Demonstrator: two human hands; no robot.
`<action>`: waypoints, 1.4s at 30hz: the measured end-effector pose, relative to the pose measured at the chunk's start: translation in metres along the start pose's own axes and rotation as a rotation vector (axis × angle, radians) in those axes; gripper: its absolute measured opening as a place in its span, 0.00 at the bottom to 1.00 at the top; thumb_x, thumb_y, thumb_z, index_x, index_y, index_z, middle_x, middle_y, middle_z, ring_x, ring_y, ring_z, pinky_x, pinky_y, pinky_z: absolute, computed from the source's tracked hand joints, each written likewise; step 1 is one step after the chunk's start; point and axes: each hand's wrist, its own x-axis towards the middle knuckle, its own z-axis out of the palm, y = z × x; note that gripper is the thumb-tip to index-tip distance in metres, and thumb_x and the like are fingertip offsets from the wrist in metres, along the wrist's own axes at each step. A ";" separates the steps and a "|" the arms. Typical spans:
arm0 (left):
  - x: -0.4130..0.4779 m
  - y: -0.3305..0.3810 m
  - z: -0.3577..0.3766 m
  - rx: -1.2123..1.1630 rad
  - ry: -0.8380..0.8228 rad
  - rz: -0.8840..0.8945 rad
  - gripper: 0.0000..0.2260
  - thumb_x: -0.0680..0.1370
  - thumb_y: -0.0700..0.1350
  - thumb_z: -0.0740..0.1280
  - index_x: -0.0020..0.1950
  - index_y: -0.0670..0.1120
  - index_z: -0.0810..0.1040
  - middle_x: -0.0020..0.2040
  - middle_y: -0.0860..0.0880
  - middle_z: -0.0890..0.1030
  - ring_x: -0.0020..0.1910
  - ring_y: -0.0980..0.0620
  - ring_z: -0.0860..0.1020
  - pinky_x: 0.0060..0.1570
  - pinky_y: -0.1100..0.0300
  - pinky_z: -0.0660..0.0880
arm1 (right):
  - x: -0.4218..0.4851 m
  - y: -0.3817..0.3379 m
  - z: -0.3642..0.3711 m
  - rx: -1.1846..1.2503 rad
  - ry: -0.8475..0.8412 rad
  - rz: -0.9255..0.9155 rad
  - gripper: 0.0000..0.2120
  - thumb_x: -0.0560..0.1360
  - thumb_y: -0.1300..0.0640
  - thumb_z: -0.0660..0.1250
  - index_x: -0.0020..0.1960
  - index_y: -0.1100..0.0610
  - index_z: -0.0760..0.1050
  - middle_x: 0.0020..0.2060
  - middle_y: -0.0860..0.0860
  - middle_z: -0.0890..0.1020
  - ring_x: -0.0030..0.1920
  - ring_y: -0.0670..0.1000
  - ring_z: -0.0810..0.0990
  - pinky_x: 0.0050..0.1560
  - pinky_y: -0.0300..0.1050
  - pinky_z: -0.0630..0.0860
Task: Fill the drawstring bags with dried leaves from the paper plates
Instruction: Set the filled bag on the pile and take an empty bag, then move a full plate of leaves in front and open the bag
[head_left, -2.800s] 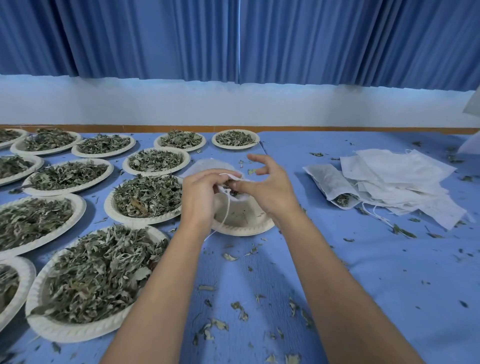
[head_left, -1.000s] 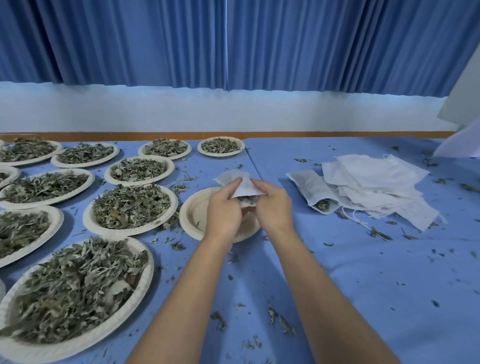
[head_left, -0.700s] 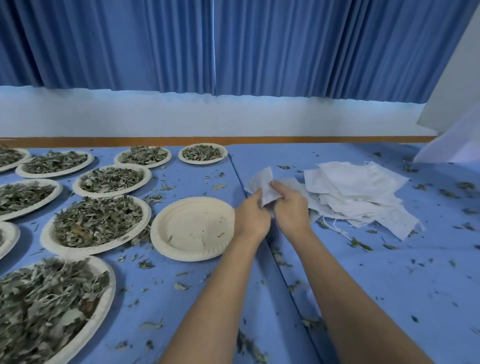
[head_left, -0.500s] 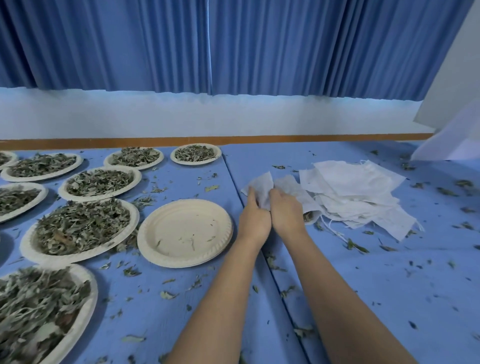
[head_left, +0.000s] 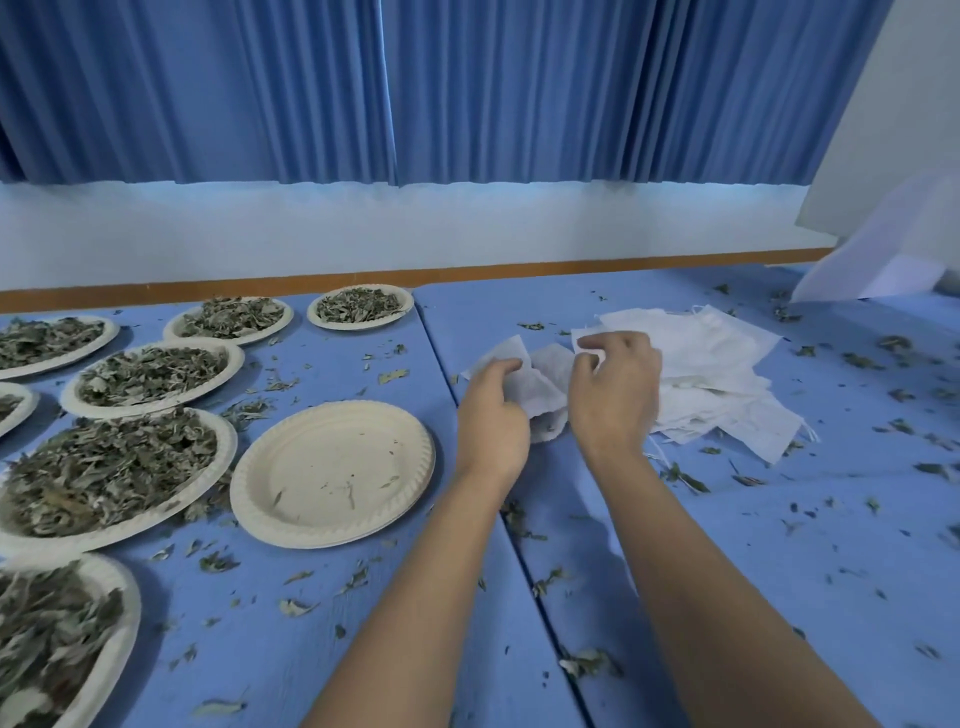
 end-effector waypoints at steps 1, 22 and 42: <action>-0.001 0.003 0.002 -0.006 0.004 0.035 0.25 0.74 0.29 0.52 0.65 0.46 0.74 0.59 0.57 0.69 0.57 0.54 0.71 0.58 0.56 0.71 | 0.009 0.007 -0.001 -0.104 -0.049 -0.004 0.13 0.76 0.60 0.59 0.57 0.56 0.79 0.62 0.52 0.74 0.63 0.53 0.67 0.50 0.47 0.69; 0.005 0.026 -0.016 -0.512 0.103 -0.160 0.11 0.79 0.35 0.59 0.47 0.48 0.78 0.54 0.48 0.81 0.51 0.51 0.80 0.52 0.57 0.78 | 0.010 -0.042 -0.017 0.705 -0.099 -0.043 0.17 0.72 0.72 0.58 0.54 0.55 0.75 0.51 0.48 0.78 0.50 0.36 0.74 0.52 0.26 0.67; -0.041 -0.005 -0.193 -0.183 0.400 -0.227 0.07 0.76 0.46 0.69 0.49 0.43 0.80 0.47 0.46 0.80 0.47 0.47 0.77 0.51 0.52 0.74 | -0.090 -0.121 0.019 0.629 -0.514 0.170 0.14 0.75 0.67 0.60 0.57 0.54 0.74 0.53 0.48 0.77 0.54 0.50 0.75 0.43 0.38 0.68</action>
